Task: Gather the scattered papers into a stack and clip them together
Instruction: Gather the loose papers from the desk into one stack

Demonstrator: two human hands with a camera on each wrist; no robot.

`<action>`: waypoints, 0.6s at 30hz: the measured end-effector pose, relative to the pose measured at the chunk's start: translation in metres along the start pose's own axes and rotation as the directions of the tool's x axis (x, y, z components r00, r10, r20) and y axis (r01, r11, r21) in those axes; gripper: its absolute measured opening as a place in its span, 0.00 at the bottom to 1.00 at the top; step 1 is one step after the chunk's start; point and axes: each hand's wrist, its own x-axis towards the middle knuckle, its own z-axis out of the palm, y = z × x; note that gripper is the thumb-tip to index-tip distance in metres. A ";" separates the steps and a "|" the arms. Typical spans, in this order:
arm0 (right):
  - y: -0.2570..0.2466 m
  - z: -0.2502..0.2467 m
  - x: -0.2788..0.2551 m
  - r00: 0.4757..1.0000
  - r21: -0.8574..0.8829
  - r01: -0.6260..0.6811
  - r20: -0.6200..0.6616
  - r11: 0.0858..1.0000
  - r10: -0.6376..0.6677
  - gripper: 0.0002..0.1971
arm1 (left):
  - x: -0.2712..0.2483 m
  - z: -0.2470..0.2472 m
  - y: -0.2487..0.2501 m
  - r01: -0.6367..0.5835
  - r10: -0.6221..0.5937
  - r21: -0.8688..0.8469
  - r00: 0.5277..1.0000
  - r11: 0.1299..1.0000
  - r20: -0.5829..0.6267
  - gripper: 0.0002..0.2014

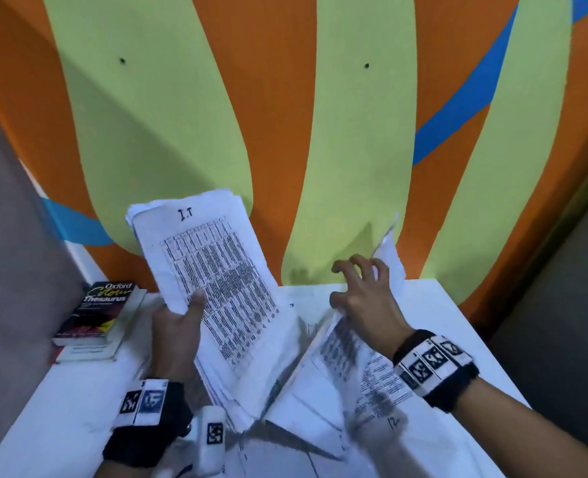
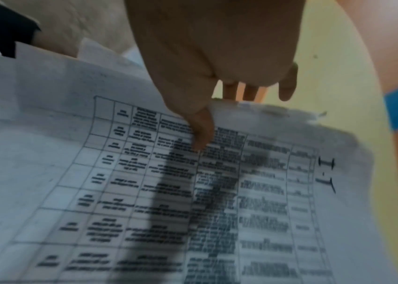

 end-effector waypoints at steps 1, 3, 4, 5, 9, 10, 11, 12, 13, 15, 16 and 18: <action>-0.007 -0.009 0.012 0.997 0.033 0.059 -0.058 0.998 -0.057 0.07 | 0.000 0.005 -0.001 0.015 -0.015 -0.015 0.999 1.000 0.034 0.17; -0.026 -0.021 0.036 0.968 0.070 0.229 -0.123 0.971 -0.219 0.08 | -0.003 0.015 0.001 0.057 -0.055 -0.011 0.992 0.998 0.112 0.20; -0.037 -0.023 0.045 0.940 0.074 0.321 -0.148 0.944 -0.308 0.09 | -0.004 0.019 0.000 0.067 -0.066 -0.006 0.987 0.998 0.148 0.18; -0.047 -0.022 0.052 0.909 0.084 0.399 -0.164 0.913 -0.383 0.10 | -0.005 0.023 0.001 0.069 -0.065 -0.013 0.979 0.998 0.191 0.12; -0.083 -0.004 0.065 0.836 0.147 0.538 -0.221 0.830 -0.502 0.08 | -0.010 0.031 0.001 0.162 -0.142 -0.052 0.951 0.985 0.274 0.07; -0.088 0.001 0.067 0.828 0.181 0.555 -0.217 0.812 -0.517 0.07 | -0.010 0.030 0.000 0.206 -0.183 -0.061 0.946 0.977 0.269 0.09; -0.092 0.005 0.068 0.824 0.240 0.565 -0.212 0.789 -0.525 0.06 | -0.011 0.029 -0.007 0.266 -0.232 -0.092 0.933 0.960 0.275 0.11; -0.094 0.008 0.069 0.815 0.299 0.580 -0.222 0.758 -0.536 0.07 | -0.011 0.028 -0.010 0.346 -0.286 -0.158 0.907 0.925 0.308 0.14; -0.095 0.011 0.068 0.802 0.342 0.596 -0.227 0.726 -0.552 0.08 | -0.012 0.027 -0.014 0.400 -0.305 -0.240 0.886 0.885 0.349 0.17; -0.096 0.011 0.065 0.764 0.386 0.639 -0.220 0.665 -0.607 0.12 | -0.013 0.026 -0.022 0.481 -0.278 -0.461 0.853 0.746 0.442 0.18; -0.097 0.010 0.063 0.750 0.406 0.651 -0.214 0.641 -0.626 0.11 | -0.014 0.027 -0.022 0.519 -0.278 -0.542 0.840 0.661 0.467 0.13; -0.101 0.003 0.061 0.752 0.455 0.637 -0.188 0.623 -0.631 0.10 | -0.016 0.026 -0.022 0.582 -0.265 -0.585 0.799 0.565 0.539 0.10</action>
